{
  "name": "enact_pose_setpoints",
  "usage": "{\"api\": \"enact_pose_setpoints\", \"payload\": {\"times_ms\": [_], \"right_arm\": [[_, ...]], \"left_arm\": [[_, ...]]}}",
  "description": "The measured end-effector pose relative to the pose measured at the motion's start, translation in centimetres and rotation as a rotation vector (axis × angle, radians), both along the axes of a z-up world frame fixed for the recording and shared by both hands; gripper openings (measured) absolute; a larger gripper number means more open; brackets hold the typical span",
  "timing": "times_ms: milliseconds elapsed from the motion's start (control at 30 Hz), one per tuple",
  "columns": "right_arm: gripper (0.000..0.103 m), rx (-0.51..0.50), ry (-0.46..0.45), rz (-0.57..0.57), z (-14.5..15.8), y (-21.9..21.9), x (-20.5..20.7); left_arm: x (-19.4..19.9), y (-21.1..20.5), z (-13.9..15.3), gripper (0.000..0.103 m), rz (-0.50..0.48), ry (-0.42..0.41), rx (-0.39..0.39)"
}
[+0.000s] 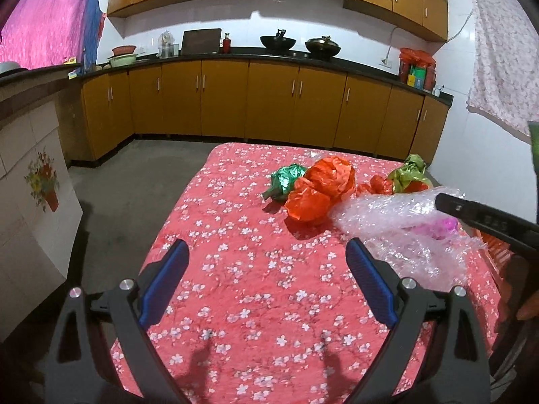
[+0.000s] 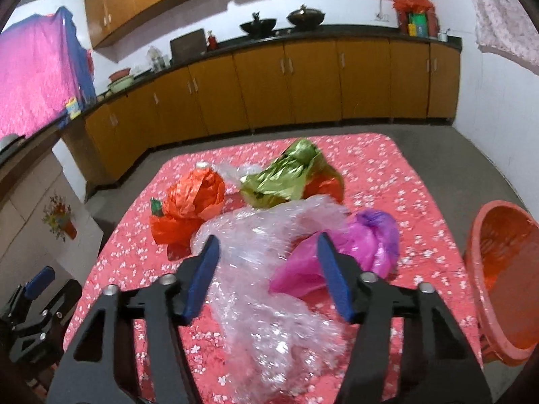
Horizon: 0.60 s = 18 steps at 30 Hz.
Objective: Collect trash
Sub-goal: 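Grasp the bubble wrap with the right tool while the left tool reaches toward more bubble wrap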
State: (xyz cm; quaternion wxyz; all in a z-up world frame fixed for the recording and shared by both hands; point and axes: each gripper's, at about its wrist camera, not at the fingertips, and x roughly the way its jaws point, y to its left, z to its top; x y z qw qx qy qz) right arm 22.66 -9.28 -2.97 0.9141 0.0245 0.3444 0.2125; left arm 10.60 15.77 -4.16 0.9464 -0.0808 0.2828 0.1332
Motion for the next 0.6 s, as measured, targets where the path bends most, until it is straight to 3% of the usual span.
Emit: {"api": "enact_pose_setpoints", "payload": {"times_ms": [133, 233, 600], "right_arm": [[0.023, -0.032, 0.0, 0.024, -0.4, 0.6, -0.1], [0.012, -0.035, -0.014, 0.039, -0.1, 0.7, -0.4], [0.007, 0.013, -0.095, 0.074, 2.7, -0.5, -2.8]], "left_arm": [[0.2, 0.1, -0.3, 0.092, -0.005, 0.008, -0.008], [0.3, -0.1, -0.4, 0.092, -0.008, 0.01, -0.011], [0.0, -1.4, -0.2, 0.092, -0.042, 0.007, -0.022]]}}
